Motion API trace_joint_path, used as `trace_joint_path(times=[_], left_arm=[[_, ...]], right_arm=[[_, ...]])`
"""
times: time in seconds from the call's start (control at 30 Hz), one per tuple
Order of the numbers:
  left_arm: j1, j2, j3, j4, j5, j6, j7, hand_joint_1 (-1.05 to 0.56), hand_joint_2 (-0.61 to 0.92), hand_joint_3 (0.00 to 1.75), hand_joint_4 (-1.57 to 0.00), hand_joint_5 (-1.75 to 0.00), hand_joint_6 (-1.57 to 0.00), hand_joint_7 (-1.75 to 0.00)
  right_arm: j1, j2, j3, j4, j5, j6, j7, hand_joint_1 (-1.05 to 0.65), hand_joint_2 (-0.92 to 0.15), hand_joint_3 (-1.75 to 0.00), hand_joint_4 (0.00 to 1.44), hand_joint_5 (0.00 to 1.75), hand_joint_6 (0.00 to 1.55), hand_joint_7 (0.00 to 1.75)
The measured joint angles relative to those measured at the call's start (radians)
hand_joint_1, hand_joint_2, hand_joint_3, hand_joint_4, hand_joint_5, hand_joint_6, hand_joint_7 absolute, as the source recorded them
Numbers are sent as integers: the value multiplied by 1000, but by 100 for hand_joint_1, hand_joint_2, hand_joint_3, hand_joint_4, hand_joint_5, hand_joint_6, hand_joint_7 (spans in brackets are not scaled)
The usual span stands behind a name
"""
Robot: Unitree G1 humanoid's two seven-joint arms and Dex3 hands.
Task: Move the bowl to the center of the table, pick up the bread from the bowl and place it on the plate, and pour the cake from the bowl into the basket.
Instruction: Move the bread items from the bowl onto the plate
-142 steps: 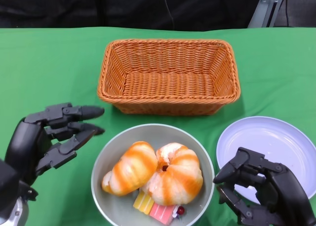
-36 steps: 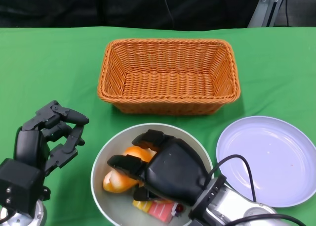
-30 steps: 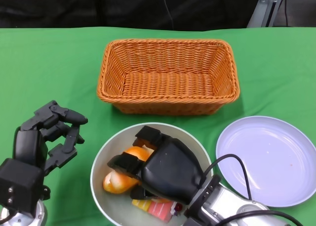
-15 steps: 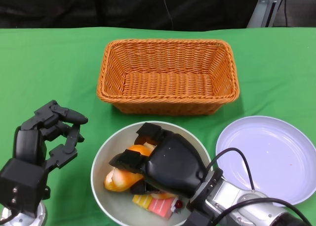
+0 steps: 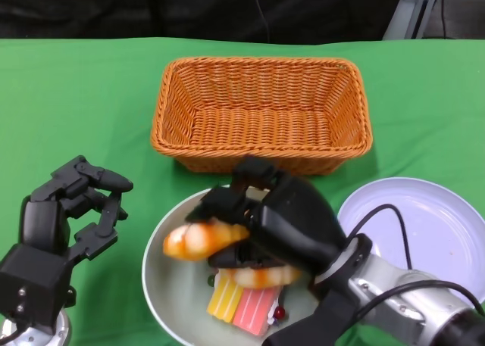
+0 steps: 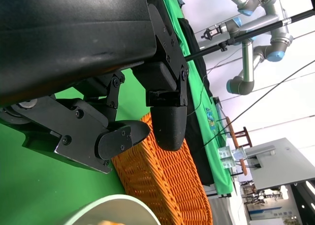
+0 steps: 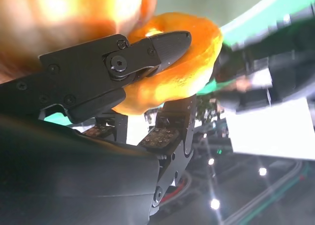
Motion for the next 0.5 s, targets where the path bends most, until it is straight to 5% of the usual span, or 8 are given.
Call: trace_joint_path(times=[0.17,0.5], left_arm=[[-6,6,1,22,14,-8,6,-5,64,84,-82,-142,-84,-112],[-10,16,1,35,17,-21,8,-5,62,86,-80,-141,-83,-114]], right_arm=[[86,-19,-89,-196,91,1,103,-30,-91,-6,73,135,76,90],[182,-34,-208,-355,130,-2,168,-26,-86,-2,74,143,82,82]])
